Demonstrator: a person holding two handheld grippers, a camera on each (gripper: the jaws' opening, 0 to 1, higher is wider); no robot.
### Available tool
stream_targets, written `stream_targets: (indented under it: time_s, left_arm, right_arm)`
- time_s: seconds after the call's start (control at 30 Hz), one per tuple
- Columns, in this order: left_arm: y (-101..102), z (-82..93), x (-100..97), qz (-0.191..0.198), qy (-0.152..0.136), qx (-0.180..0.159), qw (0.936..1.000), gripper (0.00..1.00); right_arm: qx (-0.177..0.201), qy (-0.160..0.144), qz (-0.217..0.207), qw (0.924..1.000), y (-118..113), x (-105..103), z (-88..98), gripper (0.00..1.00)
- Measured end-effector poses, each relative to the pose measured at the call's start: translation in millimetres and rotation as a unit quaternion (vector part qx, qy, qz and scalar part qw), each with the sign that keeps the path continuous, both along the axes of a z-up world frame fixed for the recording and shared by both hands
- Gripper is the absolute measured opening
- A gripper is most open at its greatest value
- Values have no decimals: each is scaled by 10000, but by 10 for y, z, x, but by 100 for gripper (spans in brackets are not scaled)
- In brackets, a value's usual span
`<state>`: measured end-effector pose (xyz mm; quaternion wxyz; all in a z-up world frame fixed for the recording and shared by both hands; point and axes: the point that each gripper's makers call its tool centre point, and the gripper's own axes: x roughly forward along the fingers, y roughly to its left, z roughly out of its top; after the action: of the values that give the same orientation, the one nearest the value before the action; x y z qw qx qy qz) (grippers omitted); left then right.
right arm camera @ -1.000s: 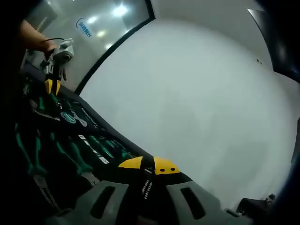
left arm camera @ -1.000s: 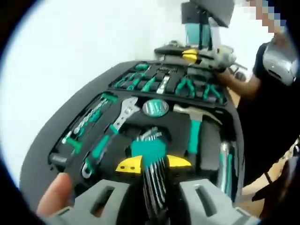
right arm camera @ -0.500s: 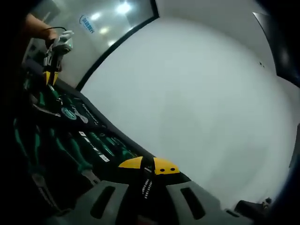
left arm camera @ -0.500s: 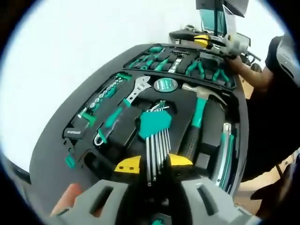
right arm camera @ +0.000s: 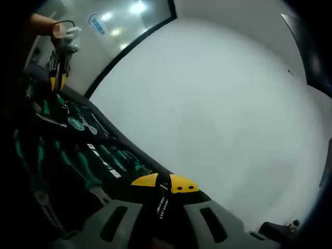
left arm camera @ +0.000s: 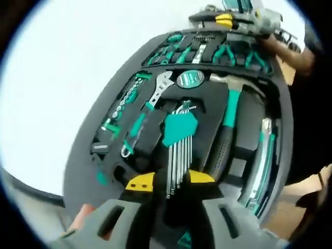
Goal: Pick up the tools and put them into their designated positions in the toolbox.
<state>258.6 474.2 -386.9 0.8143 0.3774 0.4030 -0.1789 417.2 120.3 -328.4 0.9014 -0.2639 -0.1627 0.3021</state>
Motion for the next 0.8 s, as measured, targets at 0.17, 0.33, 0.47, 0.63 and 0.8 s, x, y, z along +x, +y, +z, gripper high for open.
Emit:
stream_targets:
  time_s: [0.17,0.33,0.47,0.63,0.8]
  left_arm:
    - [-586,225,58,-80,-758,-375,9964,15]
    - [-511,-18,163,-240,-669,765,9945,16]
    - [-528,-70,298,-297,-870,865,9920,14]
    - [-559,27,332,-632,-1250,1807,9735,17]
    - [-589,49,300,-426,-1511,1778,9715,18]
  right_arm:
    - [-25,-14,10,10000,10,-3,-3,4]
    - [-4,-13,22,10000,6,-8,2,4]
    - [25,1,22,10000,-6,-7,4,4]
    - [42,4,27,10000,-11,-15,11,4]
    - [62,6,42,10000,-14,-23,20,4]
